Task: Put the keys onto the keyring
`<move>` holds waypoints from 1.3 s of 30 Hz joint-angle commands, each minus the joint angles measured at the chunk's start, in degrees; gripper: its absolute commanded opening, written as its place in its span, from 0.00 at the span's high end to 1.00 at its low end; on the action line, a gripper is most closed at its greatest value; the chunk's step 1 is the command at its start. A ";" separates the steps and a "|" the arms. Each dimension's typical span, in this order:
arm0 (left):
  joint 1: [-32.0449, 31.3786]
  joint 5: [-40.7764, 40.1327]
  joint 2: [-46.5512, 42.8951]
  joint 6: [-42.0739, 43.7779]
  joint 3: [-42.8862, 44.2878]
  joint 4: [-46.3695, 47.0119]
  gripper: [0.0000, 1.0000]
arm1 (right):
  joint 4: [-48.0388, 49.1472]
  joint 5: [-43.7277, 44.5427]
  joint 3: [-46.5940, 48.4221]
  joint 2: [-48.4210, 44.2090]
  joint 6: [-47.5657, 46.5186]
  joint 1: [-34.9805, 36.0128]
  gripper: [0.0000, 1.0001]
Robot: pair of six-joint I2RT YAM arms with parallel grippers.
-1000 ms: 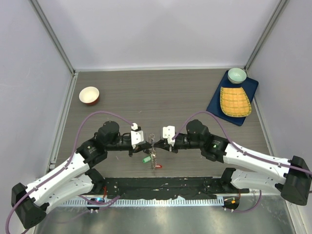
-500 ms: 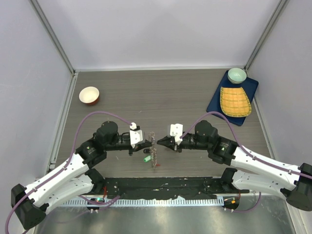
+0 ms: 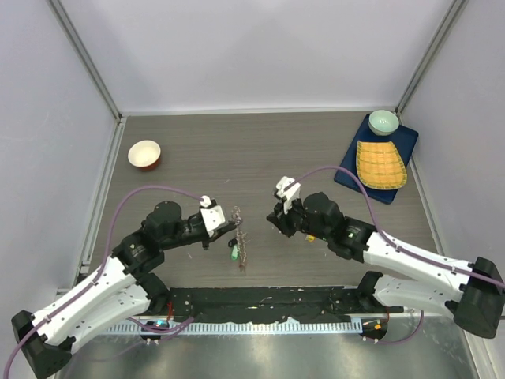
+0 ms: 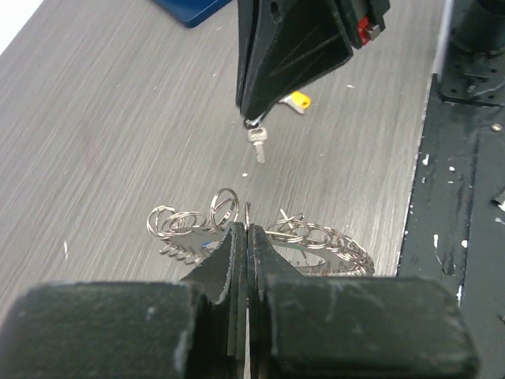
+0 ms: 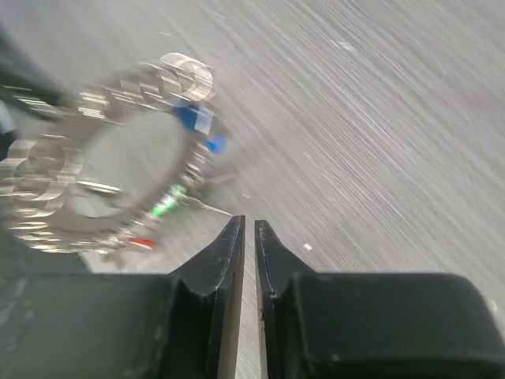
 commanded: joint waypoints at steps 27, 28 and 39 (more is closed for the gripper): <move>-0.12 -15.99 -8.22 -4.16 2.48 -10.56 1.00 | -4.21 14.85 -5.83 13.95 37.23 -17.76 0.81; -0.12 -15.73 -8.22 -4.24 2.48 -10.65 1.00 | -4.21 14.68 -6.09 13.95 37.75 -17.85 0.81; -0.12 -15.37 -8.57 -4.07 2.39 -10.56 1.00 | -1.49 12.57 -7.94 17.20 41.53 -18.55 0.78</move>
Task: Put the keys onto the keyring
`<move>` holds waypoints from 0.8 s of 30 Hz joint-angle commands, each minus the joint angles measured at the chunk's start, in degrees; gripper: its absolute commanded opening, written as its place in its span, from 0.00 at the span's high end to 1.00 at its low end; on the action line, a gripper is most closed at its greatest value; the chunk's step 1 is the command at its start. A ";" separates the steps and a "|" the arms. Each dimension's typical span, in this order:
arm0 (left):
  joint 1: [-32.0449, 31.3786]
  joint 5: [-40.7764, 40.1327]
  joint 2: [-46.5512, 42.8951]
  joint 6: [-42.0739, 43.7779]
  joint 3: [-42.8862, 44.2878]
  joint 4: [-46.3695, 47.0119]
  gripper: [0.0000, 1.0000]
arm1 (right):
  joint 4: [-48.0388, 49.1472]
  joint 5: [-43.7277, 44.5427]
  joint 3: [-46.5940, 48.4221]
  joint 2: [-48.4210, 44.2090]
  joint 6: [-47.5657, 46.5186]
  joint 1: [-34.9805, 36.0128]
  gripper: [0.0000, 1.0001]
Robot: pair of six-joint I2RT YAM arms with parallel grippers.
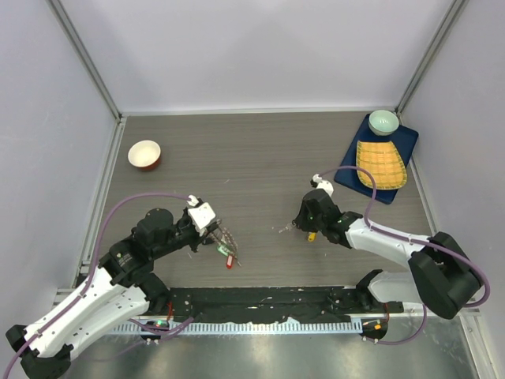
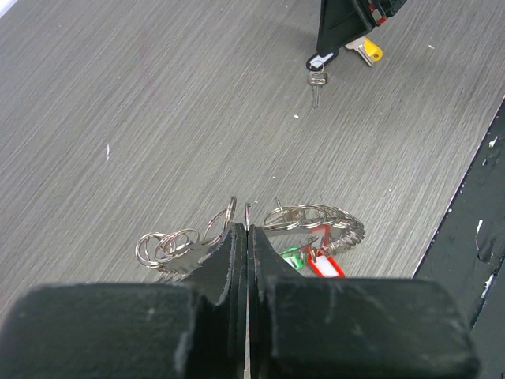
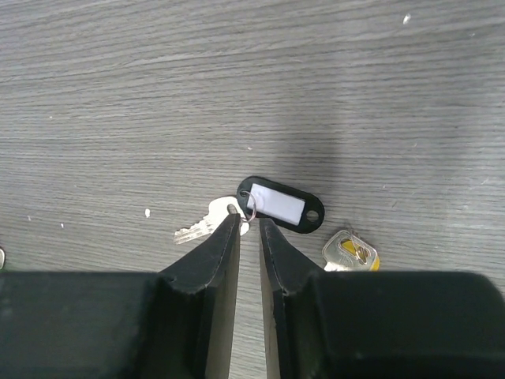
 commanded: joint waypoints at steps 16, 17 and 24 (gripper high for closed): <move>-0.20 1.66 -0.49 0.72 1.61 2.62 1.00 | 7.98 -0.99 -0.97 4.59 4.02 -1.24 0.78; -0.20 1.57 -0.49 0.81 1.52 2.62 1.00 | 7.98 -1.08 -1.06 4.59 3.93 -1.24 0.78; -0.12 1.83 -0.40 0.81 1.52 2.53 1.00 | 8.68 -2.31 -0.88 4.68 3.40 -1.42 0.78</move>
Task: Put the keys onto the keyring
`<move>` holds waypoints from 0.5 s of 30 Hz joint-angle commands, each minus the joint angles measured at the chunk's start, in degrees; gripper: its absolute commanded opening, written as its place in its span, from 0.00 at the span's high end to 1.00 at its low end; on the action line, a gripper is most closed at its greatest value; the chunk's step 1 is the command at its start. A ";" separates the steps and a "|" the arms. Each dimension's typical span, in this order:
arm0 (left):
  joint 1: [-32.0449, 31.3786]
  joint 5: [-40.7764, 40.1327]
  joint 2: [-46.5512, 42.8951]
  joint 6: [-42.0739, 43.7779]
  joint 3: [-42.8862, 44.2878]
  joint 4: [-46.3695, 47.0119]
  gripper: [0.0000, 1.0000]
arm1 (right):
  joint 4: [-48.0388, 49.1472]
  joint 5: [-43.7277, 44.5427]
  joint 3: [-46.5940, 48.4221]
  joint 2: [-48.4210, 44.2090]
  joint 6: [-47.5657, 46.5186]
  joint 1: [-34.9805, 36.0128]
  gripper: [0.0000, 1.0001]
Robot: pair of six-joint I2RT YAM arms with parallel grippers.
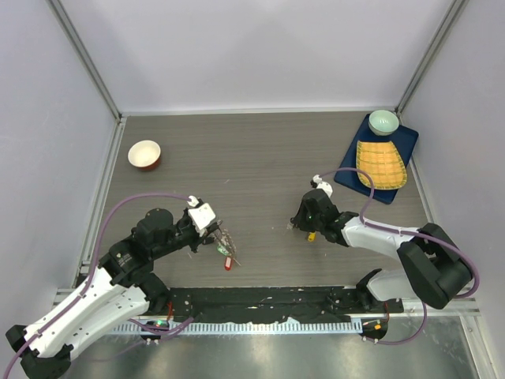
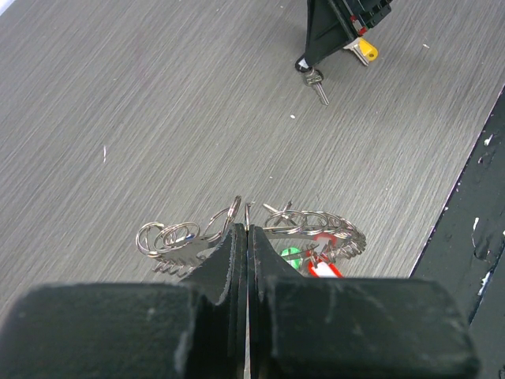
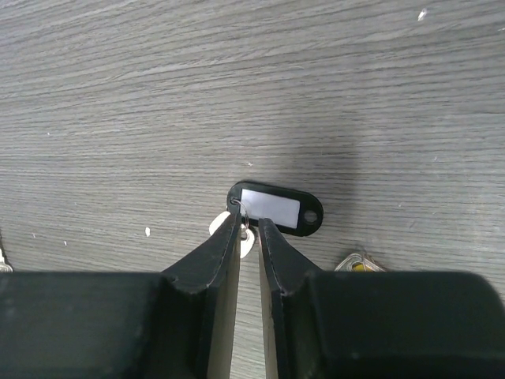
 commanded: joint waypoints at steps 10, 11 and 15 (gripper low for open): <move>-0.03 1.35 -0.33 0.59 1.63 2.60 1.00 | 2.78 -1.22 0.56 2.24 0.05 -0.26 0.78; -0.11 1.27 -0.42 0.50 1.63 2.51 1.00 | 2.70 -1.22 0.47 2.50 0.05 -0.26 0.78; -0.11 1.35 -0.24 0.59 1.63 2.60 1.00 | 2.69 -0.87 0.56 3.12 -0.47 -0.26 0.78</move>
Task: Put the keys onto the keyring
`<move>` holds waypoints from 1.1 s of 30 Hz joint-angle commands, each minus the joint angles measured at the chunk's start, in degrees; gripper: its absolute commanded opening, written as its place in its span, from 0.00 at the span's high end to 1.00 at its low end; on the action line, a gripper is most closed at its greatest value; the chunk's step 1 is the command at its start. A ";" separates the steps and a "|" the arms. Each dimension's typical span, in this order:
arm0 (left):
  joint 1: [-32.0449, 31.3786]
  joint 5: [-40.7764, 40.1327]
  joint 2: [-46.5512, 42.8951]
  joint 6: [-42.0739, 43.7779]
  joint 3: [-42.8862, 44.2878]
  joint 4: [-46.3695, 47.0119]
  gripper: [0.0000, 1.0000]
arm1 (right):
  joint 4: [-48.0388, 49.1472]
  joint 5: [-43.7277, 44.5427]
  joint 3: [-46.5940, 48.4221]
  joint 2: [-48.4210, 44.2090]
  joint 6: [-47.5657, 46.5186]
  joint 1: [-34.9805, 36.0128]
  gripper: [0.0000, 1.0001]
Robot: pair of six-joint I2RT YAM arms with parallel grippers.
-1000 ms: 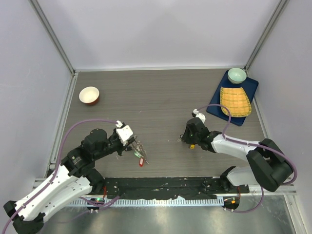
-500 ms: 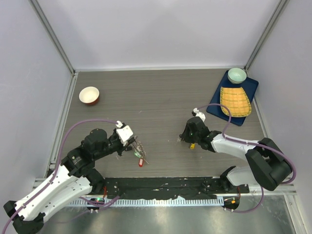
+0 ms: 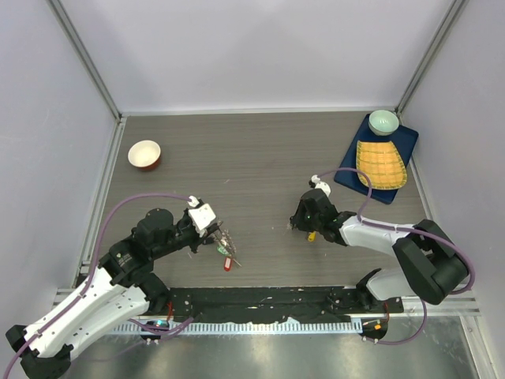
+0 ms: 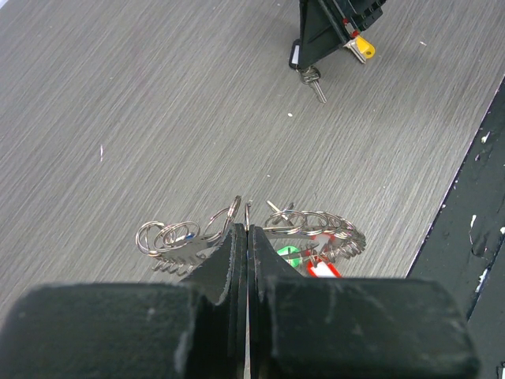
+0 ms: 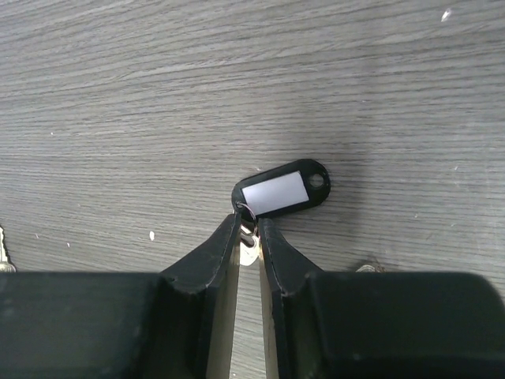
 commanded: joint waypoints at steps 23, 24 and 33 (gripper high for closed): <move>-0.03 3.59 0.63 1.29 2.33 5.65 1.00 | -3.61 -12.67 8.74 -12.10 -36.40 1.06 0.99; -0.03 3.68 0.98 1.99 2.77 5.65 1.00 | -2.73 -13.72 8.30 -13.51 -38.10 1.41 0.99; -0.03 5.61 8.89 8.23 12.51 6.27 1.00 | 16.47 -22.33 1.90 -28.10 -49.01 1.94 0.99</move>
